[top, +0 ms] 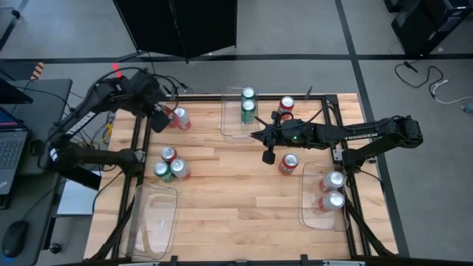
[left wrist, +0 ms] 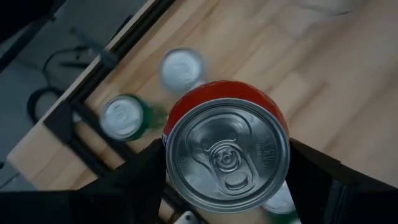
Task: Sort soda cans
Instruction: Put the top left red soda can into the bottom left transparent bin
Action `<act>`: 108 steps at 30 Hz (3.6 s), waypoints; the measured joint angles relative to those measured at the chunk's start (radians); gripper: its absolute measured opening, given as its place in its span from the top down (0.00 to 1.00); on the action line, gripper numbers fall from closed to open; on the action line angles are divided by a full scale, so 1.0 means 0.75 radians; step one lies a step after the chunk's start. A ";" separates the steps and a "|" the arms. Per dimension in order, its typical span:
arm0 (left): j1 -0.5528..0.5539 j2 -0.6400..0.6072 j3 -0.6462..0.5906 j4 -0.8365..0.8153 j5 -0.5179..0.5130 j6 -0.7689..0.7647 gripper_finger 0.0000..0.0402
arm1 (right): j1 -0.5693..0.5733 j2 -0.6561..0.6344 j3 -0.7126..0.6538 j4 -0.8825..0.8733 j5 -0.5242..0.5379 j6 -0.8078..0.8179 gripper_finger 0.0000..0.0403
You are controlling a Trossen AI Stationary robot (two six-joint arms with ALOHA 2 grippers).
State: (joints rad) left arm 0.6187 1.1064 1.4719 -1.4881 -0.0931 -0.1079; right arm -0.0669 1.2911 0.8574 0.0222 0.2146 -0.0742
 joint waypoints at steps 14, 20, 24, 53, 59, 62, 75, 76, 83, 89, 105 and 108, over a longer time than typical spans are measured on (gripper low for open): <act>-0.645 -0.006 0.091 -0.112 0.003 -0.403 0.33 | 0.000 0.000 -0.018 0.024 0.000 -0.002 0.97; -0.975 0.020 0.090 -0.111 0.011 -0.690 0.33 | 0.000 0.001 -0.081 0.067 0.000 0.001 0.97; -1.222 0.072 0.084 -0.110 0.030 -0.970 0.33 | 0.000 0.001 -0.104 0.077 0.000 0.002 0.97; -2.309 0.674 0.081 0.023 0.024 -2.990 0.33 | -0.001 0.001 -0.108 0.269 -0.109 -0.220 0.97; -2.309 0.715 0.081 -0.027 0.087 -3.009 0.33 | -0.001 0.001 -0.108 0.269 -0.110 -0.220 0.97; -2.308 0.728 0.081 -0.113 0.071 -3.009 0.33 | -0.001 0.001 -0.108 0.269 -0.110 -0.226 0.97; -2.308 0.703 -0.143 -0.003 0.064 -2.996 0.33 | -0.001 0.001 -0.108 0.269 -0.111 -0.230 0.97; -2.308 0.700 -0.145 0.011 0.080 -3.001 0.33 | -0.001 0.001 -0.108 0.269 -0.111 -0.230 0.97; -2.309 0.699 -0.186 0.080 0.112 -3.006 0.33 | -0.001 0.001 -0.108 0.268 -0.112 -0.230 0.97; -2.310 0.699 -0.230 0.093 0.165 -3.009 0.33 | -0.001 0.001 -0.108 0.268 -0.112 -0.230 0.97; -2.311 0.697 -0.242 0.103 0.193 -2.967 0.06 | -0.001 0.001 -0.108 0.268 -0.112 -0.225 0.97; -2.310 0.698 -0.242 0.107 0.193 -2.966 0.02 | -0.001 0.001 -0.108 0.268 -0.112 -0.225 0.97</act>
State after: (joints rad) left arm -1.1136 1.6299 1.2907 -1.4080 0.0517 -2.3322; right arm -0.0677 1.2915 0.7761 0.2234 0.1307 -0.2428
